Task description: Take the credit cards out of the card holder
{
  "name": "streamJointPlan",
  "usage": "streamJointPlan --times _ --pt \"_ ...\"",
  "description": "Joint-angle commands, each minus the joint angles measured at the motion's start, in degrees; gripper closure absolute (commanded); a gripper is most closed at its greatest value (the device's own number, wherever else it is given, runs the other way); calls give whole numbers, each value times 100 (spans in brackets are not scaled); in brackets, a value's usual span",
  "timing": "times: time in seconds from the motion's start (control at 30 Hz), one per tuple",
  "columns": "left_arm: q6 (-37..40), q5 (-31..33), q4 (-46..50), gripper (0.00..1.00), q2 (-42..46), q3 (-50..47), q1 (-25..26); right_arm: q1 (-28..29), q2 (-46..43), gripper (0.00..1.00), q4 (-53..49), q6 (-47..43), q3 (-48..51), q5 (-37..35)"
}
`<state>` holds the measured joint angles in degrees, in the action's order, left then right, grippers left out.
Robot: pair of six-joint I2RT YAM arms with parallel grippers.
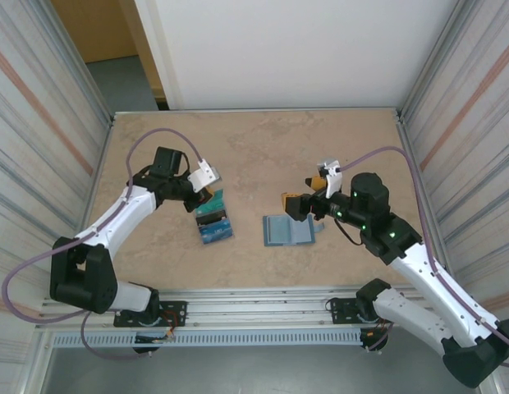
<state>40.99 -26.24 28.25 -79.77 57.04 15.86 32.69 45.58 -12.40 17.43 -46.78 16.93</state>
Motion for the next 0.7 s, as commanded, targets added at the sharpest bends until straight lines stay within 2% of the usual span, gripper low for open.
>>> streamJointPlan --times 0.0,0.2,0.67 --pt "168 36 134 100 -123 71 -57 -60 -102 1 -95 155 64 -180" --pt "181 60 157 100 -109 -41 -73 -96 -35 1 -89 178 56 -121" --pt "247 209 403 100 -769 154 -85 -156 54 1 18 207 47 23"
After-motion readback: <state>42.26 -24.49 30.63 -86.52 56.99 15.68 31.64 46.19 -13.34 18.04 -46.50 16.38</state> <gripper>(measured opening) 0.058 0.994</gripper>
